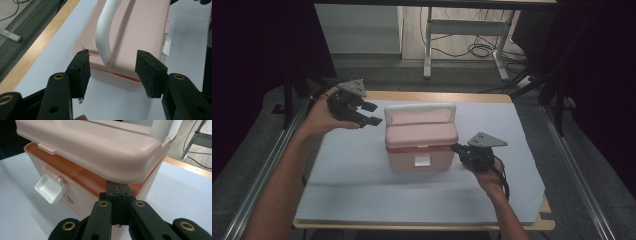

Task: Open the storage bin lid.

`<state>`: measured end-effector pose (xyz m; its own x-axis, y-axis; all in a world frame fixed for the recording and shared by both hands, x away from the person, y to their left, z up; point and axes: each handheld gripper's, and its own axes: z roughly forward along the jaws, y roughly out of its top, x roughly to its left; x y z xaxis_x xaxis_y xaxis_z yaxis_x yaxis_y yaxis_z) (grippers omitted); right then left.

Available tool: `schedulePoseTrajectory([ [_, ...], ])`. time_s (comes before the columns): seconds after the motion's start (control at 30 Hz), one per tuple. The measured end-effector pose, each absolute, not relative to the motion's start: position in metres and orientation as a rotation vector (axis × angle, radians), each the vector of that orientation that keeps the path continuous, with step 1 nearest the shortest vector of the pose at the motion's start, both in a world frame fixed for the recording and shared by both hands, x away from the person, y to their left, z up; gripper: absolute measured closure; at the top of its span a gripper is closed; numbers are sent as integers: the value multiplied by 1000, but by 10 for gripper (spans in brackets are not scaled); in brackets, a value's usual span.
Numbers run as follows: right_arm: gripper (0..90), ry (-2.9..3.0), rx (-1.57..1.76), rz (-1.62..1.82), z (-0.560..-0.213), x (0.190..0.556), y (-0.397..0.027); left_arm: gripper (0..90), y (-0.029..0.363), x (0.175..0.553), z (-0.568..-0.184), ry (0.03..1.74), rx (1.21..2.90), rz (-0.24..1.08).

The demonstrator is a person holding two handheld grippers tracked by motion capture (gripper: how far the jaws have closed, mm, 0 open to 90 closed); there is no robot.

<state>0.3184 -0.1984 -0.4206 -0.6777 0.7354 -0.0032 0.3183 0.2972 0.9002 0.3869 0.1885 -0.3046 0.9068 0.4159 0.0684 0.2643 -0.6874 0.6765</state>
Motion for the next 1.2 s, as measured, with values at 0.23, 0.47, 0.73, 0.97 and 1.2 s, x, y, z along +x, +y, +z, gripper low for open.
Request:
schedulePoseTrajectory([
  [0.23,899,2150,943,1347,-421,319,-198,457,196,373,-328,496,2328,271],
  [0.47,899,2149,940,1343,-421,318,-198,477,203,365,-352,511,2297,255],
  [0.73,900,2146,937,1346,-420,319,-198,631,207,357,-368,578,2247,260],
  [0.97,899,2147,938,1344,-420,318,-198,861,203,349,-381,599,2246,230],
  [1.2,899,2145,941,1348,-420,318,-199,900,198,340,-392,597,2246,200],
])
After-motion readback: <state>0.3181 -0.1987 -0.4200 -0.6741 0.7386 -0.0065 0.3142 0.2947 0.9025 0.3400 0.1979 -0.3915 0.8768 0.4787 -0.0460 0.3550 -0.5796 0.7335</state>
